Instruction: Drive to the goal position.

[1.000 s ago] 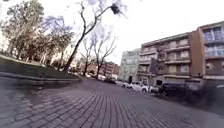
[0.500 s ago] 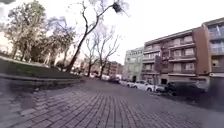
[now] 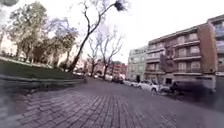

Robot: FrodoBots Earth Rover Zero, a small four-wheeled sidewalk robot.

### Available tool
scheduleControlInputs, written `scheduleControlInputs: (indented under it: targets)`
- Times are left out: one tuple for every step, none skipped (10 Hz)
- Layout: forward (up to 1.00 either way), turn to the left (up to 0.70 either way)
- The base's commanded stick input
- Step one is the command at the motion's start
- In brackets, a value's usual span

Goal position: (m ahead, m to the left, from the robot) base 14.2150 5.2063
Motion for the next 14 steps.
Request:
scheduleControlInputs:
  targets:
    - [0.7, -0.35]
    - [0.7, -0.35]
    - [0.7, -0.35]
    - [0.7, -0.35]
    - [0.7, -0.35]
    - [0.7, -0.35]
    - [0.7, -0.35]
    - [0.7, -0.35]
    - [0.7, -0.33]
    - [0.7, 0.0]
    - [0.7, 0.0]
    - [0.7, 0.0]
    - [0.7, 0.0]
    - [0.7, 0.0]
